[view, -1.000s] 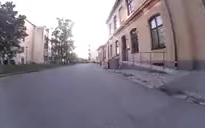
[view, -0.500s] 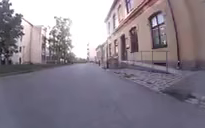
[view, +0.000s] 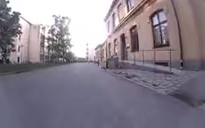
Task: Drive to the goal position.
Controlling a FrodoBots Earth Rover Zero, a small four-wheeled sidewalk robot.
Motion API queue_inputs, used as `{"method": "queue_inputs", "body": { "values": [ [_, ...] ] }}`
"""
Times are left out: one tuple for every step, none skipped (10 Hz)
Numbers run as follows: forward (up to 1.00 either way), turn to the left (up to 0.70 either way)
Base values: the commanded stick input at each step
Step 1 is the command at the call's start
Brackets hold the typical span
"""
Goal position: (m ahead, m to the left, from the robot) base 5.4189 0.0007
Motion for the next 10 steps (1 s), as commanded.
{"method": "queue_inputs", "body": {
  "values": [
    [0.70, 0.35],
    [0.70, 0.28],
    [0.70, 0.03],
    [0.70, 0.00],
    [0.70, 0.00],
    [0.70, 0.00],
    [0.70, 0.00],
    [0.70, 0.00],
    [0.70, 0.00],
    [0.70, 0.00]
  ]
}}
